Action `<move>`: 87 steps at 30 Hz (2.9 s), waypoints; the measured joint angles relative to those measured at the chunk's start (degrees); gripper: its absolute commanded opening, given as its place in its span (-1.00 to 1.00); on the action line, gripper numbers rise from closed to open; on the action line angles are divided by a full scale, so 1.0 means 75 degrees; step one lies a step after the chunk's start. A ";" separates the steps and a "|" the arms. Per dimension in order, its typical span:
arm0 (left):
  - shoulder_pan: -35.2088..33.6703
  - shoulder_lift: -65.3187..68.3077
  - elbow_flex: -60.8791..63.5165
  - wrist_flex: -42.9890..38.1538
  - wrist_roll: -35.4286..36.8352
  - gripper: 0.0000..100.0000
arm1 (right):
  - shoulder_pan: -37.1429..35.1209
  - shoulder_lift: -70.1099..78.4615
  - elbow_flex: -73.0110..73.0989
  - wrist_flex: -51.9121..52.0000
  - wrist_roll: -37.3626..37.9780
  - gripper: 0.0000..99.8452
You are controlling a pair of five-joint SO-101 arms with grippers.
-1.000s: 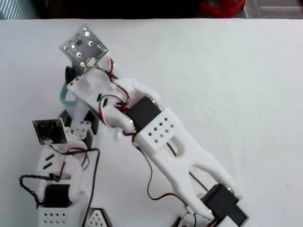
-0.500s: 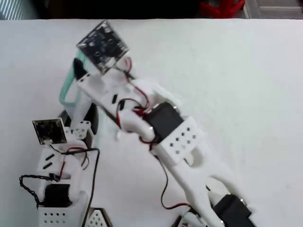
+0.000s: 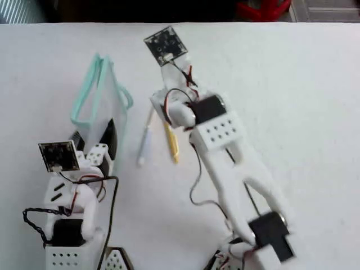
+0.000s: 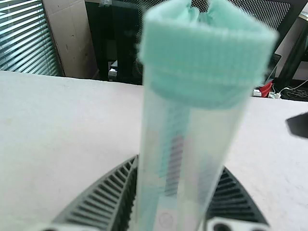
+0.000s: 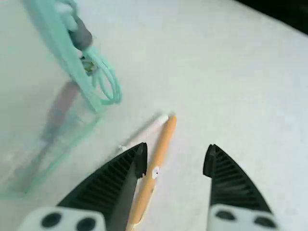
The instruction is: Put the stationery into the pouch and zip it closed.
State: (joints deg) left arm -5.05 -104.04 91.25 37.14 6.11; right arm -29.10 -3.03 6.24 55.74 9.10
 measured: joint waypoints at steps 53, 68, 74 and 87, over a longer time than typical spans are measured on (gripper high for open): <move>0.0000 0.0000 0.0000 0.0000 0.0000 -0.49 | 0.1078 0.5790 -0.3704 0.1137 -0.1700 -0.96; -0.0129 -0.0012 -0.0363 0.0973 0.0809 -0.48 | 0.0563 -0.0715 0.4958 -0.5333 -0.0692 -0.97; -0.0129 -0.0012 -0.0363 0.0973 0.0809 -0.48 | 0.0469 -0.1430 0.5263 -0.5579 -0.0527 -0.97; -0.0117 -0.0012 -0.0199 0.0481 0.0809 -0.49 | -0.1395 -0.3810 -0.0164 -0.2614 -0.0023 -0.97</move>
State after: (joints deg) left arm -5.93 -104.13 89.76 40.75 12.18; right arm -39.56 -31.60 5.01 36.13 8.92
